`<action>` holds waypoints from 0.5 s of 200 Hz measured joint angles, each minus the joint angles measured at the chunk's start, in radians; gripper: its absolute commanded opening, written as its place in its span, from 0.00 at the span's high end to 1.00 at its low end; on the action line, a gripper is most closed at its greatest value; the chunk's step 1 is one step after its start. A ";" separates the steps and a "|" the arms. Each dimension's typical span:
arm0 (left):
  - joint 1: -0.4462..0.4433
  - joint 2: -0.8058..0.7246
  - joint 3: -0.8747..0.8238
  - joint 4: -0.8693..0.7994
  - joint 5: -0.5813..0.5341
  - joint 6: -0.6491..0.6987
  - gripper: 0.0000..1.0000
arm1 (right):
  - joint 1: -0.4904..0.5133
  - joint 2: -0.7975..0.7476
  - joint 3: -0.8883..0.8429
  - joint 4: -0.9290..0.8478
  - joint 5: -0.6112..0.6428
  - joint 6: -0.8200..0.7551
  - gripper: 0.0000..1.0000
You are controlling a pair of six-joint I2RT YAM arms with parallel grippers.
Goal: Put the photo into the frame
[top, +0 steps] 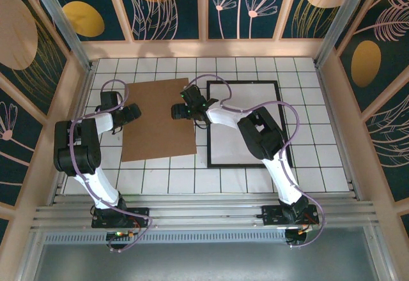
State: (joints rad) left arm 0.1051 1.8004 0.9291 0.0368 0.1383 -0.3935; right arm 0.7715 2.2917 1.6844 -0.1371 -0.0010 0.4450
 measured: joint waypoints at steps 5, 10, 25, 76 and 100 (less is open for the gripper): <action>0.001 0.001 -0.003 0.010 0.011 0.000 0.17 | -0.001 0.000 0.000 0.001 -0.002 0.005 0.17; 0.001 0.001 -0.006 0.018 0.021 -0.001 0.18 | -0.002 0.000 0.000 0.002 -0.005 0.008 0.17; 0.004 0.001 -0.014 0.039 0.042 -0.005 0.19 | -0.005 0.000 0.000 0.006 -0.014 0.018 0.18; 0.016 0.002 -0.029 0.082 0.088 -0.022 0.20 | -0.027 0.000 0.000 0.019 -0.045 0.058 0.19; 0.015 0.002 -0.034 0.091 0.085 -0.023 0.20 | -0.032 0.000 0.000 0.019 -0.049 0.059 0.19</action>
State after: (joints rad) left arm 0.1204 1.8019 0.8948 0.1276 0.2234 -0.4164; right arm 0.7399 2.2917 1.6840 -0.1184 -0.0502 0.5037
